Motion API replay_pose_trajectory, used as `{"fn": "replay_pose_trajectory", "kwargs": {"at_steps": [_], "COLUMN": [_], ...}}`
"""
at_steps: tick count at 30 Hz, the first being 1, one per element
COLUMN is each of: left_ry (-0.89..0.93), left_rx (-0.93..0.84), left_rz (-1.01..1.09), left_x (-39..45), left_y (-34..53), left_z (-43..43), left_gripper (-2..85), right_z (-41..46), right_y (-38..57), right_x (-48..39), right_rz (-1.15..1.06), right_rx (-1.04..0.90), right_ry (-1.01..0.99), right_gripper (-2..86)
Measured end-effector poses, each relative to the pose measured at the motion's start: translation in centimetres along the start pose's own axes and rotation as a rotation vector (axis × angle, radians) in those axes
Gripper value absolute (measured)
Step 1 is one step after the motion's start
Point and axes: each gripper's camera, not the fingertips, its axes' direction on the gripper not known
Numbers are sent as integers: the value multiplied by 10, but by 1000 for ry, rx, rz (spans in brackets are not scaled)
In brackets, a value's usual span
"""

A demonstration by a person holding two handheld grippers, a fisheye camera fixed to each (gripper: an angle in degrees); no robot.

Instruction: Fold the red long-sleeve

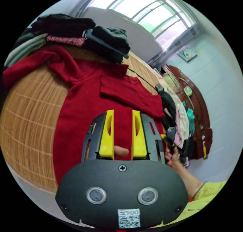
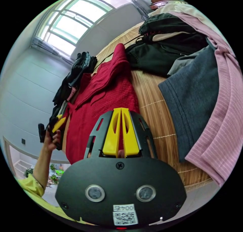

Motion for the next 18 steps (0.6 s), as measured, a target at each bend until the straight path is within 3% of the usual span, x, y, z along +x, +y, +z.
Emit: {"fn": "replay_pose_trajectory", "kwargs": {"at_steps": [2,5,18], "left_ry": [123,164,98], "left_rx": [1,-24,46], "left_rz": [-176,-334,-360], "left_x": [-33,-62,-44], "left_y": [-52,-85,-142], "left_z": [9,21,11], "left_gripper": [117,131,113], "right_z": [1,2,7], "right_y": [2,4,14], "right_x": [6,15,39], "right_rz": [0,3,4], "right_rx": [4,6,7], "right_ry": [-1,-2,-2], "right_gripper": [-7,-7,-7]}}
